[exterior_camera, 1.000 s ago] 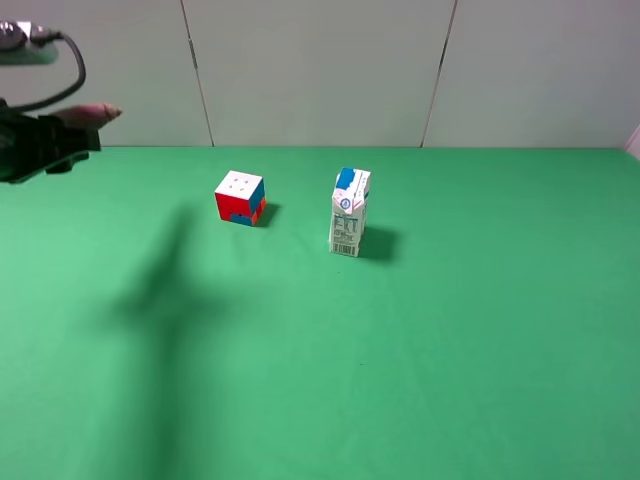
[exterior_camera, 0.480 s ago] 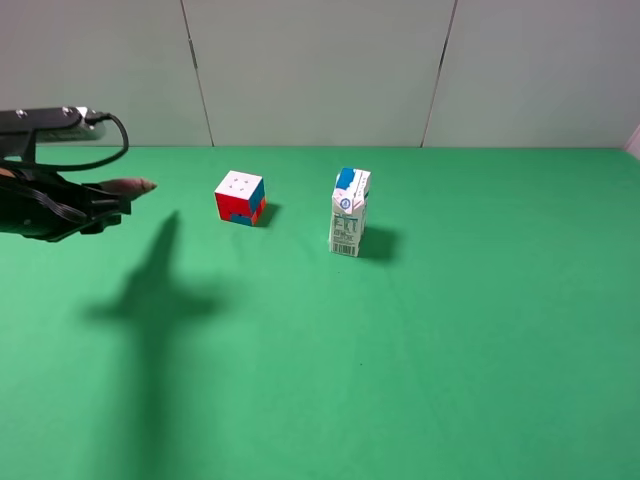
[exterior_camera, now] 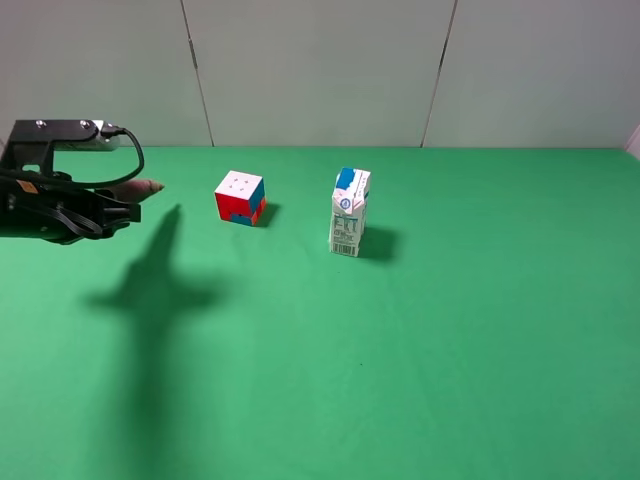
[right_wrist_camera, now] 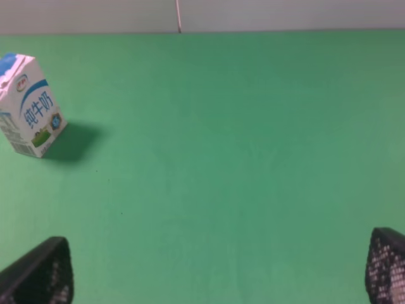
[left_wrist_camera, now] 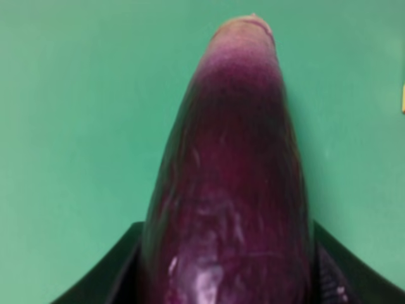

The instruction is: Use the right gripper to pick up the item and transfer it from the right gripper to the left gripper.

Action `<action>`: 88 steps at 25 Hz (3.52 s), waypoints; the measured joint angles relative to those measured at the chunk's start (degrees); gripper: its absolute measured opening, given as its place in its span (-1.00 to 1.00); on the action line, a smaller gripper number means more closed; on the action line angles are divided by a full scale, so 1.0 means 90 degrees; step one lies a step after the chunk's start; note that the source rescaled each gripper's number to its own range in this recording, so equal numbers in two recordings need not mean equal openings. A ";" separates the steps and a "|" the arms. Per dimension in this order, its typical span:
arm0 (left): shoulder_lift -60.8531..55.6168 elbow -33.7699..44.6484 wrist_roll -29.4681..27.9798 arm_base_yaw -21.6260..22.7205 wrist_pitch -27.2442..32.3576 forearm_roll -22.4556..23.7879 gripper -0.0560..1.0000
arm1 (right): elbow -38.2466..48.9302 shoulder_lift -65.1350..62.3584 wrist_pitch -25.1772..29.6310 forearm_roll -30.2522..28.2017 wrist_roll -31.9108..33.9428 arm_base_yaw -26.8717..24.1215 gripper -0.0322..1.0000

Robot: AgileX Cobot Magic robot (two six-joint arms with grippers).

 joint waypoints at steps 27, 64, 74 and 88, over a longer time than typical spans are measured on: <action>0.0571 0.0012 0.0101 -0.0174 -0.0431 0.0148 0.98 | 0.0000 0.0000 0.0000 0.0006 0.0000 0.0000 1.00; -0.6622 0.0029 -0.0327 -0.0176 0.6403 0.1500 1.00 | 0.0000 0.0000 0.0000 0.0006 0.0000 0.0000 1.00; -0.8753 -0.0345 -0.0348 -0.0176 0.8633 0.1307 1.00 | 0.0000 0.0000 0.0000 0.0006 0.0000 0.0000 1.00; -1.0205 -0.0084 -0.0229 -0.0176 0.9163 0.0786 1.00 | 0.0000 0.0000 0.0000 0.0006 0.0000 0.0000 1.00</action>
